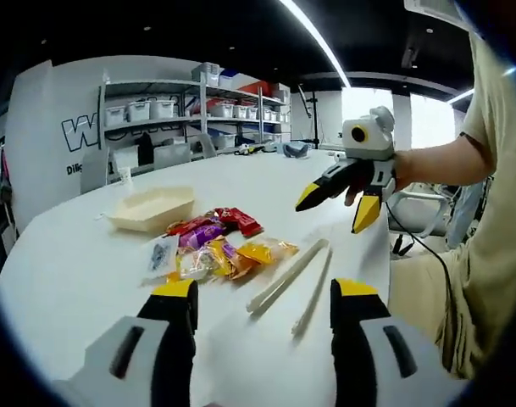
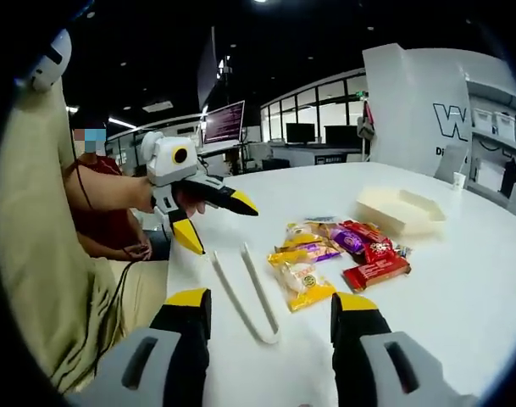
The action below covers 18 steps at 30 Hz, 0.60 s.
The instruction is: Place the target food into the container with the food tongs after gripping and lifting it, then release it inside without dropping or visibly crushing the food.
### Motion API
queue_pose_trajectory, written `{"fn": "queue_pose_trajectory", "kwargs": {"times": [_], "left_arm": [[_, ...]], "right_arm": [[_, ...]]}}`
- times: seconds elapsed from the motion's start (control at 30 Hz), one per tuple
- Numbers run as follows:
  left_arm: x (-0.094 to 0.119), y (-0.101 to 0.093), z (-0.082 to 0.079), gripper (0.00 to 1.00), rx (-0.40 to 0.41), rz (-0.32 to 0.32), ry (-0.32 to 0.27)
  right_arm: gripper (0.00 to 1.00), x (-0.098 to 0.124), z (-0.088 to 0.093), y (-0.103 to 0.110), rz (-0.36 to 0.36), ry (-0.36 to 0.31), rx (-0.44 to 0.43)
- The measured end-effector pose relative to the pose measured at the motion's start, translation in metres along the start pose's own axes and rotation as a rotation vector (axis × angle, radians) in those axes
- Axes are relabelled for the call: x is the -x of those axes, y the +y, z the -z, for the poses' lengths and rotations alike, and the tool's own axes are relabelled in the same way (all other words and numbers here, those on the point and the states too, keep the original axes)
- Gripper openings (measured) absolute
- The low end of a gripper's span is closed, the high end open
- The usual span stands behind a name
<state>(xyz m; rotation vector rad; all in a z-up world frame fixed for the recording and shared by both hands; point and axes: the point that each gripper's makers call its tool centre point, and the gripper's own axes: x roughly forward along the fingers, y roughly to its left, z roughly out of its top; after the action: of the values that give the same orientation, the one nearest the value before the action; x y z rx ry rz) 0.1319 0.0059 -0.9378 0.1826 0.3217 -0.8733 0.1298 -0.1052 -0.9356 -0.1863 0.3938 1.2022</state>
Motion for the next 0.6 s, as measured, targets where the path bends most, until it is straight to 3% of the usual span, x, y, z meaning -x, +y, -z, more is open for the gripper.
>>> {"fn": "queue_pose_trajectory", "kwargs": {"times": [0.23, 0.43, 0.6], "left_arm": [[0.002, -0.009, 0.005, 0.53, -0.040, 0.024, 0.019], [0.003, -0.020, 0.013, 0.32, -0.068, 0.076, 0.048], [0.000, -0.028, 0.021, 0.20, -0.118, 0.111, 0.083]], "right_arm": [[0.55, 0.001, 0.002, -0.002, 0.007, 0.003, -0.003], [0.55, 0.002, 0.002, -0.003, 0.007, -0.002, -0.005], [0.54, 0.003, 0.001, -0.003, 0.004, -0.003, -0.005]]}}
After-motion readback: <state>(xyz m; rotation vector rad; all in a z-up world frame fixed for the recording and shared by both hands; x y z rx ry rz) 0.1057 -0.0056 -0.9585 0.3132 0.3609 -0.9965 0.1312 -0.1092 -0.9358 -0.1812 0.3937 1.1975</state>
